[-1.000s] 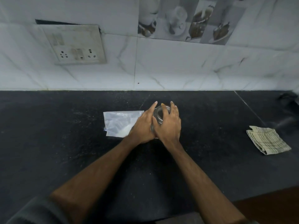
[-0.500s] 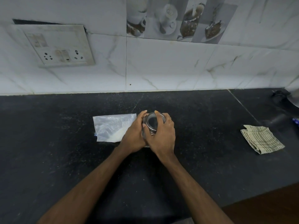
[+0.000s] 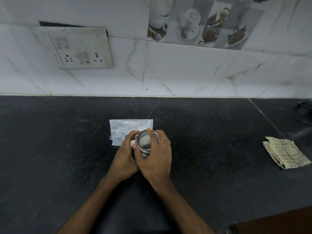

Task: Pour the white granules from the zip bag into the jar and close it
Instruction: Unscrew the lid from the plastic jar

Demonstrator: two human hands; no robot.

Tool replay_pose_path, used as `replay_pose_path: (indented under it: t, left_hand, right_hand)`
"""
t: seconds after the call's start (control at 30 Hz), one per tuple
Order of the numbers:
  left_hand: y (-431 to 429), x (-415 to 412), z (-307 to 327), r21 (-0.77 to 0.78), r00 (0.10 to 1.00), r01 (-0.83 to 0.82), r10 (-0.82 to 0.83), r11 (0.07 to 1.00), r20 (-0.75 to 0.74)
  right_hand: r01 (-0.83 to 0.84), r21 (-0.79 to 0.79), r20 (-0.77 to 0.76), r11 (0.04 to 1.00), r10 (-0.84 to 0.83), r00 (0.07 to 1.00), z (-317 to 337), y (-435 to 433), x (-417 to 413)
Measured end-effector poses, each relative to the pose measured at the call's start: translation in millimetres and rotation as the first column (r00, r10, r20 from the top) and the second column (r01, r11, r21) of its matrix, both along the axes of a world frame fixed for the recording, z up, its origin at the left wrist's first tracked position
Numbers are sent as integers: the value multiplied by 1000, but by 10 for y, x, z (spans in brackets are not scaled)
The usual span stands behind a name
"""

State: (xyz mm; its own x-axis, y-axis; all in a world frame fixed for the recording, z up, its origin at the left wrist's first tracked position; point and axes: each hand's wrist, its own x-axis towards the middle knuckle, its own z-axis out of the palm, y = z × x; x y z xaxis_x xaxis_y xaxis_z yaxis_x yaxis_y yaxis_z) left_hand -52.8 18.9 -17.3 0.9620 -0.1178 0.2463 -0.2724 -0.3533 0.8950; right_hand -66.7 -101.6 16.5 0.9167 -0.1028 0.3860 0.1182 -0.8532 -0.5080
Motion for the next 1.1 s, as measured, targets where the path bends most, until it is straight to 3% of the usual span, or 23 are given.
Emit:
replay_pose_path:
  t: [0.23,0.37,0.63,1.1]
  left_hand:
    - [222,-90,-22,-9,996,-85,84,996,-29]
    - [242,-73,10,53,996,-80,81,995,-19]
    - [255,-98,48,17,996,-78,79,997,-51]
    - [346,-76,80,5,997,-30,30,1000,-65]
  right_hand:
    - [-104,34,-10,994,104,995,59,216,-45]
    - [-160,46,-84,986,164,983,136,179,-5]
    - [-194,40,-86,980,197,977,125,215,18]
    - [-456,67,-151,887,461,875,165,19,169]
